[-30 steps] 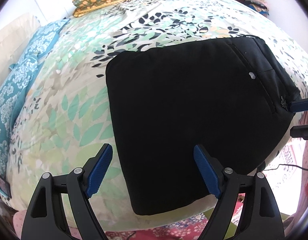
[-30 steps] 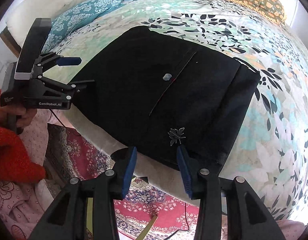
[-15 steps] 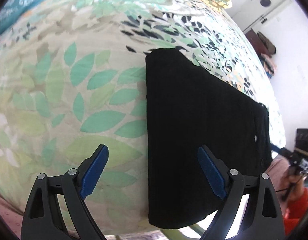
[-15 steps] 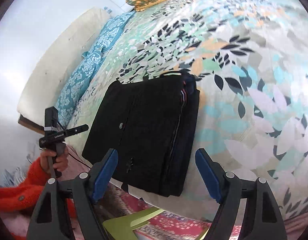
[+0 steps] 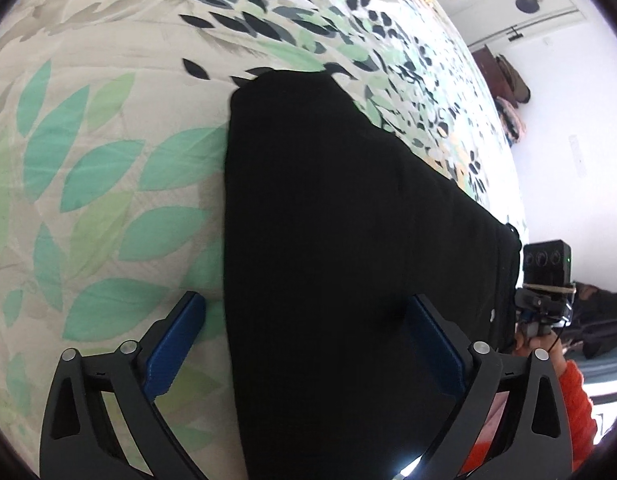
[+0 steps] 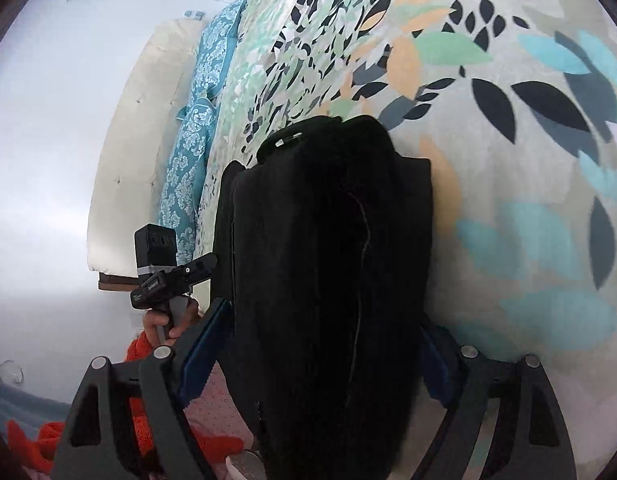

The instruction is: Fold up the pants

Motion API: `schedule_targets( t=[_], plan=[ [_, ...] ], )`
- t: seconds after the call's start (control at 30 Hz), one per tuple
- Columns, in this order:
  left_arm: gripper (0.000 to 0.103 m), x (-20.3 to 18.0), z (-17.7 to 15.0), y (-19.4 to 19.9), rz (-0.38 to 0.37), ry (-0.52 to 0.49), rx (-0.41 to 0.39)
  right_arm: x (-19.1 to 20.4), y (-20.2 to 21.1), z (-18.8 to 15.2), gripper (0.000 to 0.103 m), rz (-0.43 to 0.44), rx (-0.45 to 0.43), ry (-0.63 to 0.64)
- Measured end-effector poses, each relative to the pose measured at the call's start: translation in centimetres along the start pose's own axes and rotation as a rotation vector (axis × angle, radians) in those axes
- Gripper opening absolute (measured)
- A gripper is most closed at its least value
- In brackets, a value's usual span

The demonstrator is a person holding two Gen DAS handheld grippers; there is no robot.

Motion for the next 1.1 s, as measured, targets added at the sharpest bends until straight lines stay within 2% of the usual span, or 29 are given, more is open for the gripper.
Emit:
schedule_targets(
  t=[0.03, 0.07, 0.1, 0.13, 0.17, 0.23, 0.37, 0.47, 0.63, 0.77, 0.8, 0.83, 0.87, 0.9, 0.93, 0.97, 1.0, 1.03, 1.07, 1.1],
  plan=[
    [0.073, -0.5, -0.2, -0.1, -0.017, -0.021, 0.02, 0.1, 0.2, -0.4, 0.084, -0.01, 0.002, 0.017],
    [0.058, -0.6, -0.4, 0.0, 0.027, -0.056, 0.016, 0.2, 0.1, -0.6, 0.071, -0.017, 0.013, 0.034],
    [0.049, -0.9, -0.6, 0.3, 0.037, -0.098, 0.005, 0.2, 0.1, -0.8, 0.06, -0.009, 0.022, 0.033],
    [0.036, -0.9, -0.7, 0.7, 0.023, -0.111, -0.006, 0.1, 0.4, -0.9, 0.048, 0.018, 0.017, 0.02],
    [0.025, -0.9, -0.7, 1.4, -0.01, -0.092, -0.015, 0.2, 0.6, -0.9, 0.042, 0.031, 0.006, 0.022],
    [0.021, -1.2, -0.7, 2.6, -0.06, -0.062, -0.038, 1.0, 0.9, -1.1, 0.038, 0.041, -0.012, 0.039],
    [0.02, -3.0, -0.2, 4.8, -0.09, -0.068, -0.084, 3.5, 1.8, -0.3, 0.034, 0.081, -0.041, 0.058],
    [0.02, -3.8, 1.7, 6.3, -0.097, -0.052, -0.117, 6.0, 2.3, 1.9, 0.034, 0.105, -0.047, 0.103],
    [0.02, -4.3, 8.0, 7.9, -0.135, -0.023, -0.196, 9.4, 2.8, 8.3, 0.034, 0.108, -0.086, 0.177],
    [0.02, -4.2, 13.3, 6.7, -0.108, -0.008, -0.231, 9.4, 2.1, 13.6, 0.034, 0.071, -0.108, 0.187],
    [0.021, -3.8, 14.4, 5.8, -0.081, 0.002, -0.233, 8.9, 1.6, 14.8, 0.034, 0.048, -0.116, 0.181],
    [0.027, -3.2, 15.3, 4.6, -0.036, 0.007, -0.236, 8.0, 1.2, 15.7, 0.035, 0.012, -0.126, 0.177],
    [0.039, -2.5, 15.9, 3.5, 0.031, 0.012, -0.238, 7.3, 0.6, 16.8, 0.039, -0.028, -0.13, 0.16],
    [0.046, -1.5, 16.2, 2.3, 0.136, 0.022, -0.244, 5.8, -0.1, 17.3, 0.042, -0.082, -0.128, 0.125],
    [0.061, -0.1, 16.3, 1.2, 0.275, 0.035, -0.243, 4.4, -0.5, 17.6, 0.047, -0.163, -0.125, 0.093],
    [0.065, 1.1, 16.0, 0.4, 0.387, 0.043, -0.233, 2.8, -0.6, 17.5, 0.05, -0.251, -0.126, 0.068],
    [0.065, 2.0, 15.5, 0.2, 0.445, 0.042, -0.227, 1.4, 0.0, 17.3, 0.051, -0.312, -0.14, 0.047],
    [0.066, 2.6, 14.9, 0.7, 0.451, 0.044, -0.242, 0.5, 1.1, 16.9, 0.051, -0.322, -0.167, 0.028],
    [0.066, 3.0, 14.4, 1.5, 0.445, 0.052, -0.272, 0.1, 2.5, 16.4, 0.052, -0.277, -0.202, 0.01],
    [0.069, 3.3, 13.6, 2.8, 0.457, 0.053, -0.31, -0.2, 4.2, 15.7, 0.061, -0.259, -0.242, 0.0]
  ],
)
Point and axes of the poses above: each gripper's, at about its wrist camera, not at the fingertips, and y roughly against the way its jaws point, x to its left, z to its top, the point moved 6 cm from there along -y, roughly the way its jaws point, and after that the axes turned 6 degrees about -x, right-handed, at the moved point
